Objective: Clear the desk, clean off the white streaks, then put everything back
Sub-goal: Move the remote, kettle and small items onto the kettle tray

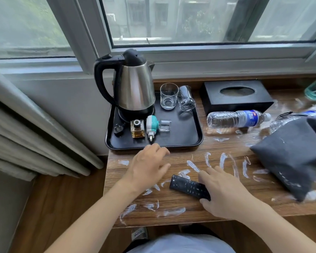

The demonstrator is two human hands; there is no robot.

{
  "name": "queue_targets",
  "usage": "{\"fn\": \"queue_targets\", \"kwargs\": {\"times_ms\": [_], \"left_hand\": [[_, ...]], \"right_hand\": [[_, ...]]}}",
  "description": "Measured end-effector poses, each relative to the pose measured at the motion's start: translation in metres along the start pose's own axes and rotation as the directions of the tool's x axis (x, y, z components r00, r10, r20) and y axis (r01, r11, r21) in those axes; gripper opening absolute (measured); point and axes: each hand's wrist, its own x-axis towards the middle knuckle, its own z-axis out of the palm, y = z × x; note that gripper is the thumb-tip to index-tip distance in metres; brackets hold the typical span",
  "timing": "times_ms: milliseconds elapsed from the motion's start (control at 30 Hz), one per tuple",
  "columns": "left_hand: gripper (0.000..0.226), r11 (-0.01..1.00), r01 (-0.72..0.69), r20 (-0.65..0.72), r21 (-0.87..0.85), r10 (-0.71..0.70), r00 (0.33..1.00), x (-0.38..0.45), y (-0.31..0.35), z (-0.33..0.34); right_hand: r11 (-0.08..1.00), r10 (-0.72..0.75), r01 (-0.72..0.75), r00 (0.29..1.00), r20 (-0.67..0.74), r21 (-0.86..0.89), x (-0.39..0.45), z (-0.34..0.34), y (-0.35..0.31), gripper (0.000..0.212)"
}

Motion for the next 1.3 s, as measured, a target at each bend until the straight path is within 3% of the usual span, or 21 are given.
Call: {"fn": "queue_targets", "kwargs": {"times_ms": [200, 333, 467, 600, 800, 967, 1067, 1200, 1300], "left_hand": [[0.054, 0.988, -0.152, 0.263, -0.034, 0.156, 0.952, -0.006, 0.004, 0.008], [0.061, 0.971, -0.239, 0.312, 0.014, 0.223, 0.924, -0.009, 0.008, 0.016], [0.055, 0.947, -0.310, 0.312, 0.082, 0.271, 0.911, -0.012, 0.009, 0.023], [0.048, 0.956, -0.278, 0.210, 0.091, 0.254, 0.944, -0.011, 0.000, 0.020], [0.047, 0.981, -0.023, -0.132, 0.195, 0.049, 0.990, 0.016, -0.033, -0.004], [0.043, 0.976, 0.102, -0.141, 0.191, -0.076, 0.987, 0.052, -0.029, 0.000], [0.043, 0.963, 0.154, -0.148, 0.220, -0.123, 0.981, 0.061, -0.024, 0.014], [0.042, 0.937, 0.154, -0.179, 0.315, -0.100, 0.979, 0.066, -0.021, 0.028], [0.047, 0.947, 0.085, -0.201, 0.311, -0.022, 0.979, 0.063, -0.018, 0.029]], "right_hand": [[0.999, -0.008, 0.008, 1.000, -0.008, -0.034, 0.007, 0.004, 0.003, 0.031], [0.999, -0.031, 0.031, 1.000, 0.004, -0.026, 0.009, 0.004, 0.005, 0.033], [0.997, -0.056, 0.058, 0.998, 0.041, -0.054, 0.011, 0.003, 0.001, 0.031], [0.989, -0.135, 0.134, 0.991, -0.012, -0.057, 0.031, -0.015, 0.003, 0.033], [0.970, -0.244, 0.236, 0.934, -0.261, -0.062, 0.118, -0.054, 0.013, 0.037], [0.985, -0.124, 0.149, 0.961, -0.246, 0.087, 0.152, -0.051, 0.024, 0.050], [0.975, 0.062, 0.016, 0.939, -0.339, 0.224, 0.144, -0.032, 0.035, 0.046], [0.890, 0.348, -0.165, 0.848, -0.400, 0.424, 0.139, -0.016, 0.047, 0.035], [0.848, 0.416, -0.216, 0.838, -0.353, 0.484, 0.143, -0.015, 0.051, 0.038]]}}
